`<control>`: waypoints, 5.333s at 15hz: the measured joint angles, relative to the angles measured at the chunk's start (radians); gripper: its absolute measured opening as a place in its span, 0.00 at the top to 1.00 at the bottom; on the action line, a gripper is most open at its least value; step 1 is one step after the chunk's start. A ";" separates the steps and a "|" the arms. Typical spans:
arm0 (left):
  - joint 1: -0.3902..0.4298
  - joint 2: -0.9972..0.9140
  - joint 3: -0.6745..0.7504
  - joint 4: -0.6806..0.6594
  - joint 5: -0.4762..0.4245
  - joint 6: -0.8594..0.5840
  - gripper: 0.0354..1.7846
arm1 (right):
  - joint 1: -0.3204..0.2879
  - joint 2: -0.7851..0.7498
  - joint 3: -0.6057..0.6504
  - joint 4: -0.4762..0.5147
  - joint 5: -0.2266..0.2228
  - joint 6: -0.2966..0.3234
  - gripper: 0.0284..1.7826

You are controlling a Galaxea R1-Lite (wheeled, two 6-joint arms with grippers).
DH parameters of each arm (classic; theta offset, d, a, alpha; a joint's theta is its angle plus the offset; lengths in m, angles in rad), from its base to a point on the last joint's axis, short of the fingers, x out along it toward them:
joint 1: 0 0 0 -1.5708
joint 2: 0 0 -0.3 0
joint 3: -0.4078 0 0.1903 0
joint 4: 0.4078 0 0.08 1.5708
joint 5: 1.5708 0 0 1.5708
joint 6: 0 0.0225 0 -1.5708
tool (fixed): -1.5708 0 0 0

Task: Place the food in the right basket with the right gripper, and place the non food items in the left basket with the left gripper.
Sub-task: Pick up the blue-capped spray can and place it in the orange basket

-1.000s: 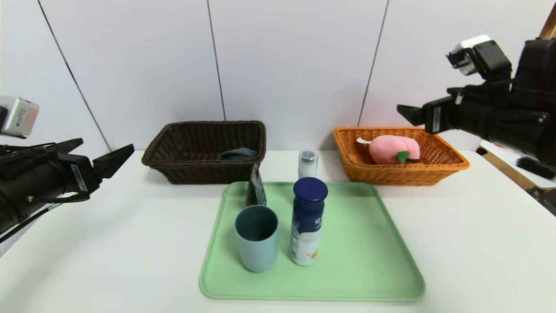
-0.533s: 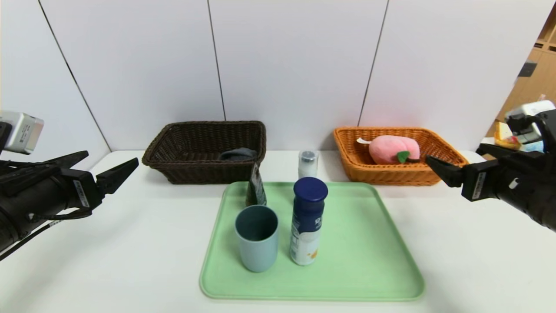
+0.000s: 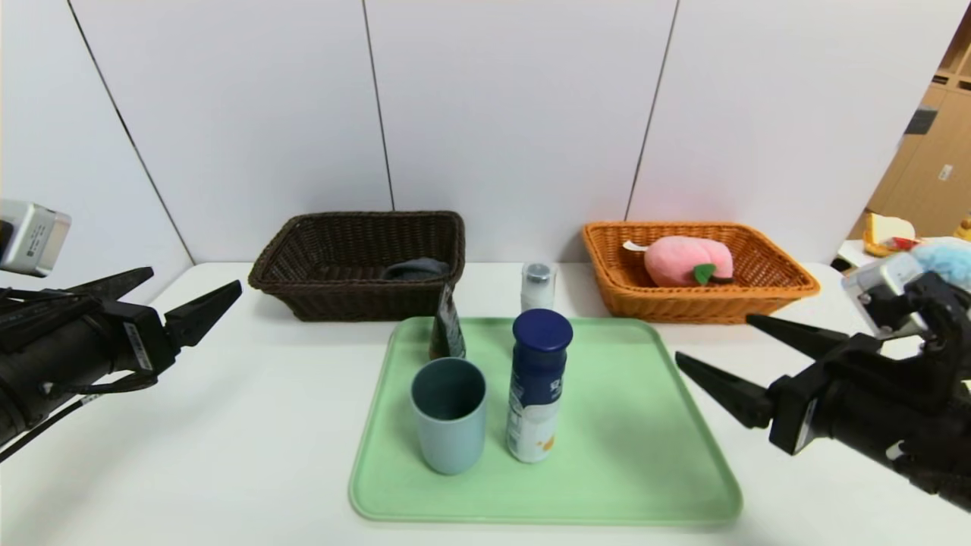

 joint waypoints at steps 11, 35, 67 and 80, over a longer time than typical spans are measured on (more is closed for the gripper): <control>0.000 -0.023 0.012 0.000 0.000 0.013 0.06 | 0.070 0.324 -0.001 -0.233 0.325 -0.003 0.05; 0.002 -0.024 0.012 0.000 0.002 0.000 0.06 | 0.179 0.680 -0.157 -0.532 0.327 0.011 0.56; 0.004 -0.046 0.026 0.000 0.001 -0.007 0.06 | -0.567 0.616 -0.668 -0.122 0.174 0.037 0.57; 0.004 -0.049 0.030 0.000 0.002 -0.008 0.06 | -0.598 0.695 -0.684 -0.117 0.134 0.016 0.57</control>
